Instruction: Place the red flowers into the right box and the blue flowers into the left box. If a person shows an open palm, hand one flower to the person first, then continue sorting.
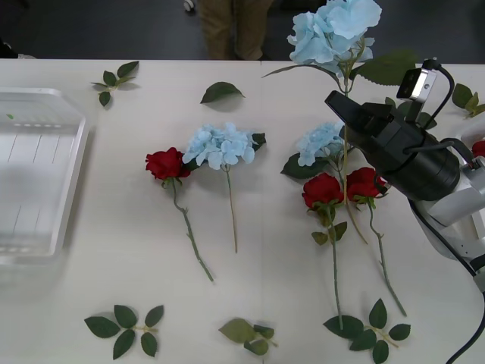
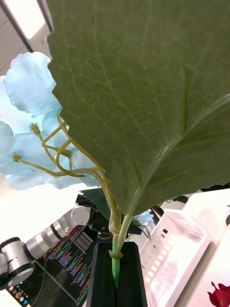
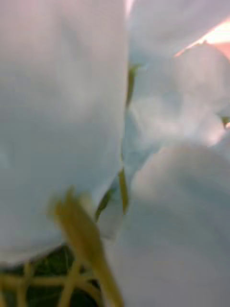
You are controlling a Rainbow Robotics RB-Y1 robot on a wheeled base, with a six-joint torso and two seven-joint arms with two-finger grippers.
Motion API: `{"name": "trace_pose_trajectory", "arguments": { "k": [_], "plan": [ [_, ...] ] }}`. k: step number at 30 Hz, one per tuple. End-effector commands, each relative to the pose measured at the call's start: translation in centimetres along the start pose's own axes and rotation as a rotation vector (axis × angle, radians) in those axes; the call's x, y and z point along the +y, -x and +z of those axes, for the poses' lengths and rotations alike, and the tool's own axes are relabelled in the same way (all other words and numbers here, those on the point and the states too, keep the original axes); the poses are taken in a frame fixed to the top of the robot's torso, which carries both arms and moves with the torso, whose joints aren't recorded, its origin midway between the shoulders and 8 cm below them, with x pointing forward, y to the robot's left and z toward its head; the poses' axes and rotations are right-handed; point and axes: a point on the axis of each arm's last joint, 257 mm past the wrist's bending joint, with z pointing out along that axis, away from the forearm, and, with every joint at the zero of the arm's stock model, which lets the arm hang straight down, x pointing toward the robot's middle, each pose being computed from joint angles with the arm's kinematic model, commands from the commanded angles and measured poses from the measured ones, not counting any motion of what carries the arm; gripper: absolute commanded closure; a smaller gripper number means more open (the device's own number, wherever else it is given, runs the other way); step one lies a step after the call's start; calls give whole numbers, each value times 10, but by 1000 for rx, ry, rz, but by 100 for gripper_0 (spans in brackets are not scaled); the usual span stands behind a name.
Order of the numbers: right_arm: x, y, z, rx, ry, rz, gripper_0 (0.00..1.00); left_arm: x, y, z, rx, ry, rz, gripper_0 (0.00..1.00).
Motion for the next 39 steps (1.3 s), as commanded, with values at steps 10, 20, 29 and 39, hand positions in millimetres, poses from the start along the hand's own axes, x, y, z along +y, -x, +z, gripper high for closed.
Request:
{"name": "trace_pose_trajectory", "arguments": {
  "k": [10,20,29,39],
  "plan": [
    [23,-6,24,-4,80,23,100,15,18,1,-62,59,111,36],
    [32,-47,38,156,38,12,100,-76,12,-5,11,-147,154,36],
    [40,-61,52,178,27,12,100,-293,56,-63,-137,-689,295,27],
    [34,-57,56,154,3,14,100,-397,34,-146,-281,-1333,269,27]
  ]
}}
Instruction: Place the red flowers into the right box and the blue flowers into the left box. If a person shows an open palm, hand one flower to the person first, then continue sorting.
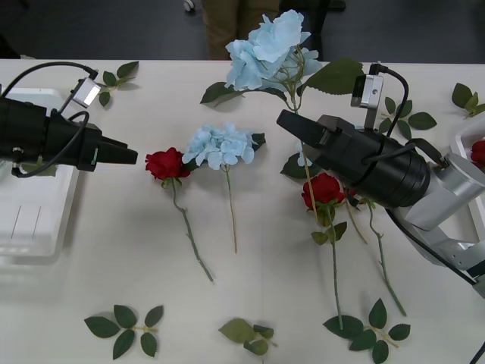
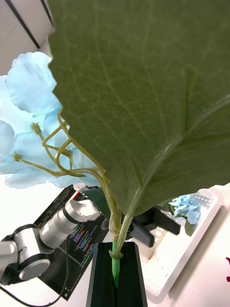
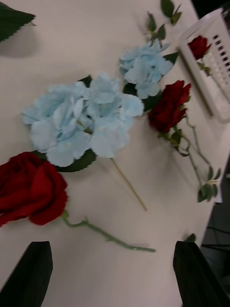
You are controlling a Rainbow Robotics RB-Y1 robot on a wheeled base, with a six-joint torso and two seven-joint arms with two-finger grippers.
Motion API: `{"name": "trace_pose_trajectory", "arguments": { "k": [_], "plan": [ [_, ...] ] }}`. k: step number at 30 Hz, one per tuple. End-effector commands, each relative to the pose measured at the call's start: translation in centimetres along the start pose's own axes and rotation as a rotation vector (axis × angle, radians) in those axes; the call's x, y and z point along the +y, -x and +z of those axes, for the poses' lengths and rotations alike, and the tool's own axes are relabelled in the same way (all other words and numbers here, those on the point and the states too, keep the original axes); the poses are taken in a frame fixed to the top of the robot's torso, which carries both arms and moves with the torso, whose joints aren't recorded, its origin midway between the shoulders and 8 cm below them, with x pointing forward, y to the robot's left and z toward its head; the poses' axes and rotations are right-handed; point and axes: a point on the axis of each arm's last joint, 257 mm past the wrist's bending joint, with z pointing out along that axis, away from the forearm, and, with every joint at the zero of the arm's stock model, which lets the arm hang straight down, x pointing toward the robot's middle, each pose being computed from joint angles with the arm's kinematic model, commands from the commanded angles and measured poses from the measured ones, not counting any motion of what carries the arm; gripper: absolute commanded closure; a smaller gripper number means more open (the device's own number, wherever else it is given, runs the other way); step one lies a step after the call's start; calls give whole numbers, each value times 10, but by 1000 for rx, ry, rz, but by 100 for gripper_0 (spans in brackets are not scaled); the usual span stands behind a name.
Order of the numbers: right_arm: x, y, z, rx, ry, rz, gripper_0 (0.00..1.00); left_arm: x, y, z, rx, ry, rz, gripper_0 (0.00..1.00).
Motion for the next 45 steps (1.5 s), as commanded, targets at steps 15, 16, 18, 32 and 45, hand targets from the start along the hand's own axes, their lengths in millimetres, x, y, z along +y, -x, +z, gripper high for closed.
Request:
{"name": "trace_pose_trajectory", "arguments": {
  "k": [15,16,18,32,45],
  "plan": [
    [14,19,11,-25,23,-23,100,-145,66,109,-262,-422,237,27],
    [13,18,11,-25,22,-22,100,-154,73,120,-279,-436,218,27],
    [13,18,11,-26,21,-22,100,-166,82,134,-302,-451,201,26],
    [13,21,11,-34,20,-15,100,-213,79,182,-278,-543,50,27],
    [13,22,11,-37,20,-14,100,-232,46,195,-192,-603,2,27]
  ]
}}
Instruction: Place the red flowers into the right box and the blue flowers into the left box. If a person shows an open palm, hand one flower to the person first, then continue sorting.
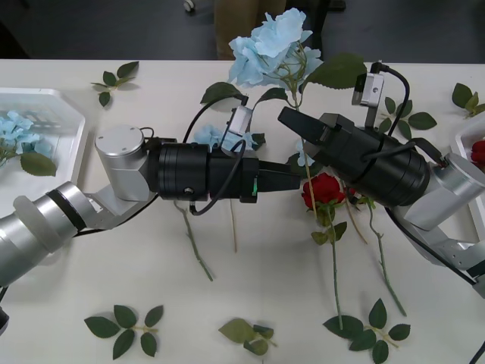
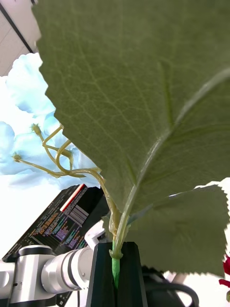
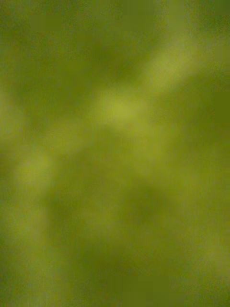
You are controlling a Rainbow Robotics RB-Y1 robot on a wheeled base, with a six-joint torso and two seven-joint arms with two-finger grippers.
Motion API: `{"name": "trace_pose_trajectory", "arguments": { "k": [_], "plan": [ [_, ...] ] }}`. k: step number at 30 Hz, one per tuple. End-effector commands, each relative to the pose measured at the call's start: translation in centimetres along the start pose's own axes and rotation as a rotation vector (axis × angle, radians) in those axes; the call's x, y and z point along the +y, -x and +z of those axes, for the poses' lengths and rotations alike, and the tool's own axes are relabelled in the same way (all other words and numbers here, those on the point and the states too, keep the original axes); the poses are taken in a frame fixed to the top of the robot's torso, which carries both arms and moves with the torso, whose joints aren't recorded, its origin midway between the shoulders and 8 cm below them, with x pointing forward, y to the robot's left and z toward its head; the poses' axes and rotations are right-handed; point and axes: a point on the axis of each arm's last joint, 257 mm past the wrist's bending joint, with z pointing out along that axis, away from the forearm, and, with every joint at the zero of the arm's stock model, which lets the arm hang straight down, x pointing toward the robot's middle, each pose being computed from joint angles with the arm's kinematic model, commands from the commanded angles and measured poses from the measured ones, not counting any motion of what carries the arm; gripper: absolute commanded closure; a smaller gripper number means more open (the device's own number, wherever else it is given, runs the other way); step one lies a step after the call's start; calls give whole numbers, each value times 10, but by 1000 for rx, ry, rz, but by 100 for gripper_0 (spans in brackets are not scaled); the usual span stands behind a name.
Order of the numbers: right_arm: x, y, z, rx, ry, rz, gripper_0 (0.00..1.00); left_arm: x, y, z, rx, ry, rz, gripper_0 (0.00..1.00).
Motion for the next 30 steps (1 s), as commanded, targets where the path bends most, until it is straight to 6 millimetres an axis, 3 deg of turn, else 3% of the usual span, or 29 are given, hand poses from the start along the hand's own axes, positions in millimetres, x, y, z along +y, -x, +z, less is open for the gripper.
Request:
{"name": "trace_pose_trajectory", "arguments": {
  "k": [1,5,13,19,26,27,29,30],
  "plan": [
    [20,17,11,-20,48,-16,100,-30,5,18,33,-74,-34,27],
    [20,17,11,-21,49,-15,100,-36,0,29,32,-93,-46,27],
    [20,18,10,-21,47,-17,100,-45,11,47,-11,-111,-57,27],
    [20,18,10,-24,47,-17,100,-46,24,55,-59,-86,-47,27],
    [18,20,9,-25,42,-19,100,-49,25,58,-61,-92,-56,27],
    [20,20,10,-25,48,-19,100,-49,24,58,-61,-92,-59,32],
    [20,20,10,-26,46,-19,100,-49,25,58,-64,-95,-60,100],
    [18,20,9,-26,42,-20,100,-49,25,58,-65,-93,-62,100]
  ]
}}
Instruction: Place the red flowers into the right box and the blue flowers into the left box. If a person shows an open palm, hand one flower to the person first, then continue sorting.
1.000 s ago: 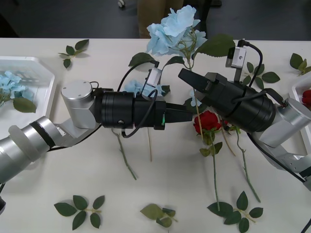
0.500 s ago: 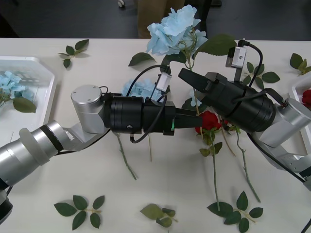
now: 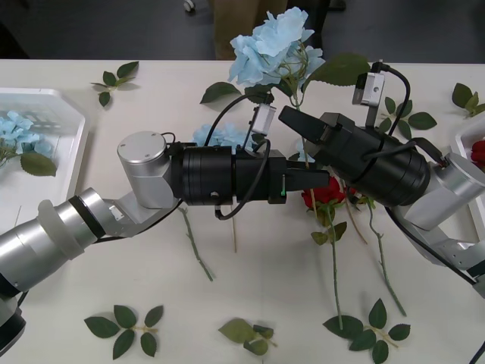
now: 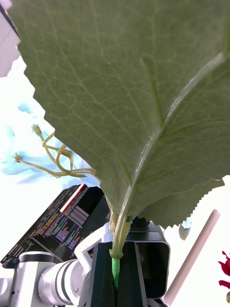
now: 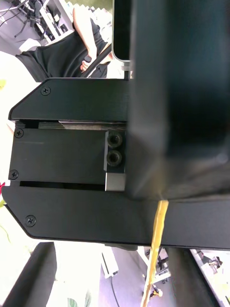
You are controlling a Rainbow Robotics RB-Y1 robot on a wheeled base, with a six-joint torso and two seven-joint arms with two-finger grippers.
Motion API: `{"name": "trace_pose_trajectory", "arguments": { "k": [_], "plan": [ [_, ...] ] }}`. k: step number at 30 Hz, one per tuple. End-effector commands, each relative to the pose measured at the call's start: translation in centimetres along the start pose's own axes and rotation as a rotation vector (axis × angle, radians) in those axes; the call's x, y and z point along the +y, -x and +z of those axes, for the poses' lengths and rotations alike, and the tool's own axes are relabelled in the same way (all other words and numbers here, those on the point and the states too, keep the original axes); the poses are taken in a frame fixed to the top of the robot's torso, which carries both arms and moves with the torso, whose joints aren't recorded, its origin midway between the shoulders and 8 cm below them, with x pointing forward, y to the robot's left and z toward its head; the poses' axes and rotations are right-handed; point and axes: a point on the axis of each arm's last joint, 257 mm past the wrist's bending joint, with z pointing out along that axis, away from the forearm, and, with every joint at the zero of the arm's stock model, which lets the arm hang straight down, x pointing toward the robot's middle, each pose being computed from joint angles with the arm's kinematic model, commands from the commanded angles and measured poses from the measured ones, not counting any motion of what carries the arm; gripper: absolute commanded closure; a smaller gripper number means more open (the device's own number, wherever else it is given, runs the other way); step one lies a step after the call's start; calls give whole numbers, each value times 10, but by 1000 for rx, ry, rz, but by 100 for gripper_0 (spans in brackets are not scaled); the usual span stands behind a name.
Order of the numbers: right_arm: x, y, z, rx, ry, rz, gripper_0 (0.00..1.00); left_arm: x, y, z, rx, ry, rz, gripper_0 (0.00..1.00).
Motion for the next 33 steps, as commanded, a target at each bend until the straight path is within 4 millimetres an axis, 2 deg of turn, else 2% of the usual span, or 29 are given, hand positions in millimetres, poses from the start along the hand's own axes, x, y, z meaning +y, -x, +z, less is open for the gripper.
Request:
{"name": "trace_pose_trajectory", "arguments": {
  "k": [1,15,16,17,19,21,26,28,33],
  "plan": [
    [20,19,10,-22,45,-22,100,-31,12,23,1,-71,-49,100],
    [20,19,10,-23,46,-21,100,-31,11,23,2,-72,-41,100],
    [20,20,10,-25,45,-22,90,-31,11,23,2,-71,-40,100],
    [19,22,9,-29,43,-24,68,-31,12,22,2,-72,-39,100],
    [18,27,5,-37,37,-34,45,-31,11,22,2,-73,-41,100],
    [16,30,1,-36,28,-46,40,-31,12,22,2,-72,-39,100],
    [11,35,-12,-2,-4,-79,37,-31,11,22,2,-73,-39,100],
    [9,38,-25,18,-19,-98,33,-31,10,22,3,-74,-41,100],
    [7,43,-56,69,-52,-135,33,-31,10,22,4,-72,-39,100]
  ]
}}
